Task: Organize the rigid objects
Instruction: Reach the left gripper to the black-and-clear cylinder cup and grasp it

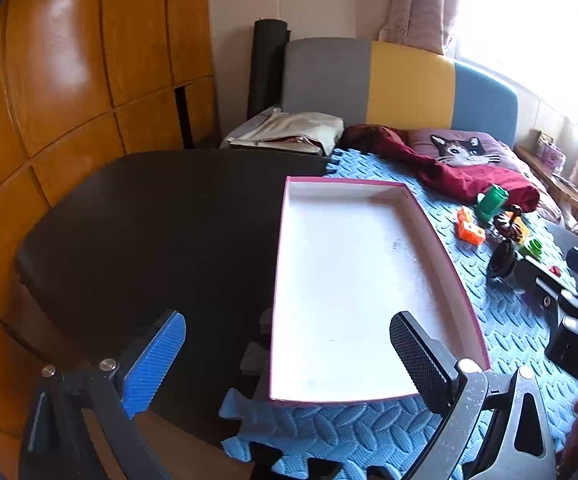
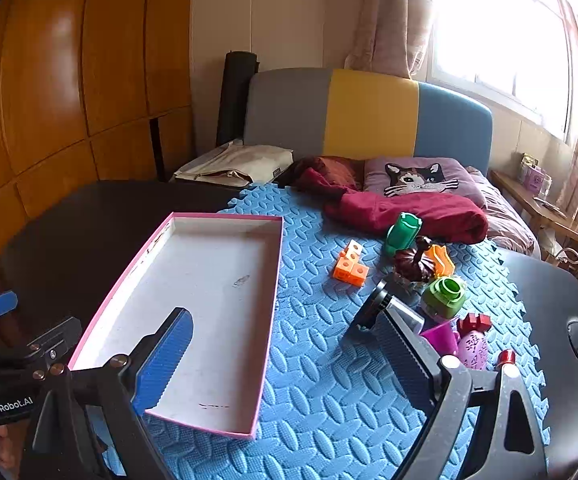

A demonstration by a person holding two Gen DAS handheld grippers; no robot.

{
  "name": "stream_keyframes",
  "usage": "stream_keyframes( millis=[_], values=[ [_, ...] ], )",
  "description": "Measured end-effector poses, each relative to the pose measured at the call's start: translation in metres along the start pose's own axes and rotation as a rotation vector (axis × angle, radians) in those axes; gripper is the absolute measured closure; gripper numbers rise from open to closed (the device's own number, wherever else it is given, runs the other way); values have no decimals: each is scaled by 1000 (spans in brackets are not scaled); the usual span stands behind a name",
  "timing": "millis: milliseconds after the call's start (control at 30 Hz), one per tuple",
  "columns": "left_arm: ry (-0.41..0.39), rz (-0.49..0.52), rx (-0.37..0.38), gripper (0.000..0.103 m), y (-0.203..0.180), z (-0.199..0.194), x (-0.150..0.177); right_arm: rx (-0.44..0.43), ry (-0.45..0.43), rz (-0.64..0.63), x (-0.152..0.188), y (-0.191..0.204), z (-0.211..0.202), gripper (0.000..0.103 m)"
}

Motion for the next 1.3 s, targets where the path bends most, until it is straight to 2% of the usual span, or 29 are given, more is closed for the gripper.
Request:
stream_keyframes(
  millis=[233,367,433,533,600,733,800,867,933,1067,1133,1300],
  values=[
    [14,33,48,0,-19,6,0,52,-59,34,-16,-37,-7,8],
    [16,69,75,0,-32,8,-3,116,-185,72,-39,-74,-30,8],
    [12,89,94,0,-38,8,-6,137,-204,106,-42,-94,-33,4],
    [6,113,133,0,-52,9,-13,96,-74,170,-31,-126,-11,4],
    [21,134,159,0,-63,12,-15,93,7,263,-22,-157,3,7],
    [54,145,207,1,-81,22,-14,165,96,531,1,-240,18,7],
    [69,159,237,1,-94,25,-13,208,135,625,16,-270,28,7],
    [78,186,251,1,-105,29,-13,241,171,665,31,-294,39,7],
    [94,216,267,1,-118,34,-14,266,199,679,45,-309,47,8],
    [116,264,288,1,-143,48,-17,254,245,728,68,-315,58,9],
    [126,300,305,1,-159,57,-19,219,239,744,66,-313,59,13],
    [173,391,344,1,-205,88,-18,168,253,770,67,-309,65,13]
  ],
)
Point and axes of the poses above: each gripper's, at about its wrist camera, not at the fingertips, and z roughly the way its jaws point, y to its left, x to its underside, the point moved 10 cm from there along z, roughly the way its jaws point, and after that the axes turned 12 degrees about x, right-handed, at the moved point
